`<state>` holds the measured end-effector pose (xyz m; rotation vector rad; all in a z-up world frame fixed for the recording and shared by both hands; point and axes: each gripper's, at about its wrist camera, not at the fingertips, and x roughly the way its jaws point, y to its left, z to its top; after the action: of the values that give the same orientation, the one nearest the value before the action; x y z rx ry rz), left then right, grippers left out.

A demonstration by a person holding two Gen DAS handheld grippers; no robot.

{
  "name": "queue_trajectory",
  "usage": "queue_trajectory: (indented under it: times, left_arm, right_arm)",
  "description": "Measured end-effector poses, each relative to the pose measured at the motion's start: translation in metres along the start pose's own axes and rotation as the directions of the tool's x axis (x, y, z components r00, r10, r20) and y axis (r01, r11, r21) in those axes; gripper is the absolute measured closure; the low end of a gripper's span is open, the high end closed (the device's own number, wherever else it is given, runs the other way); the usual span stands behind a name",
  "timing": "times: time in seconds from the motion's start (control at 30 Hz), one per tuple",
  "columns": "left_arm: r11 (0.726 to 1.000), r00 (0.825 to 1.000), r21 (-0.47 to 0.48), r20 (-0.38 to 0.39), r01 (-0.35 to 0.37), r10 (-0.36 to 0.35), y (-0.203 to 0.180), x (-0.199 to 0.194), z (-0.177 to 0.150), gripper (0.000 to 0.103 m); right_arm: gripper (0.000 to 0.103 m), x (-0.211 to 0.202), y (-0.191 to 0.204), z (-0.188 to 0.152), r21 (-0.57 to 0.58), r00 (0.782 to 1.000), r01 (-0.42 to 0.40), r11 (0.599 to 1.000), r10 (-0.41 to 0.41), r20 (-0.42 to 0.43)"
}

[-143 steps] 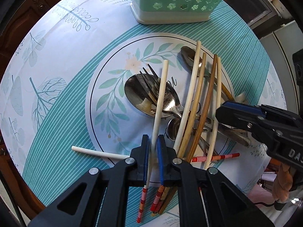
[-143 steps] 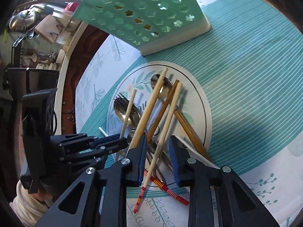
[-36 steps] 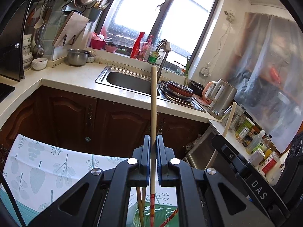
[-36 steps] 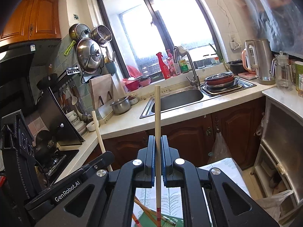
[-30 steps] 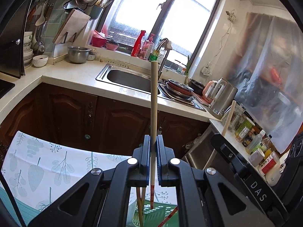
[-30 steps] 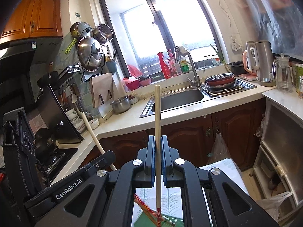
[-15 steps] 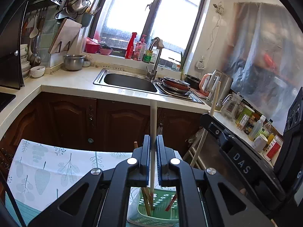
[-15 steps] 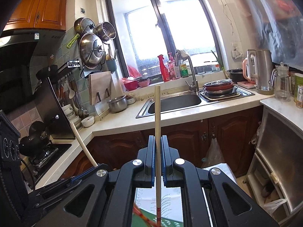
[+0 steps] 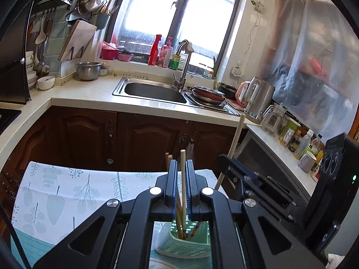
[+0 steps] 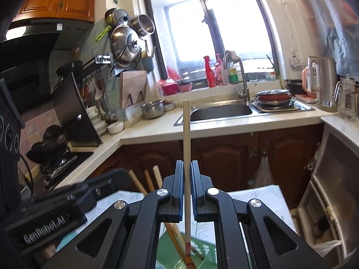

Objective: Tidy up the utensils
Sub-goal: 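Lower the chopsticks into the holder and open both tools, then move both open tools back down to the chopsticks on the plate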

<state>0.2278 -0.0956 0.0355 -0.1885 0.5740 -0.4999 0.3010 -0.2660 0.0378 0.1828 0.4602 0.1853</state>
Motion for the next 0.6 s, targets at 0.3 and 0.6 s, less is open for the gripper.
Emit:
queue_trajectory:
  times: [0.3,0.6]
  left_arm:
    - [0.998,0.988,0.017,-0.143,-0.063,0.065,0.009,-0.011,-0.020,0.096]
    - [0.994,0.960,0.041,-0.259,-0.103,0.110,0.020,-0.029,-0.052,0.088]
  right_arm:
    - [0.079,-0.006,0.025,-0.047,-0.041,0.995,-0.041,0.998,0.038,-0.094]
    - [0.079,-0.047,0.054,-0.084,-0.025,0.989,-0.036,0.999,0.031,-0.146]
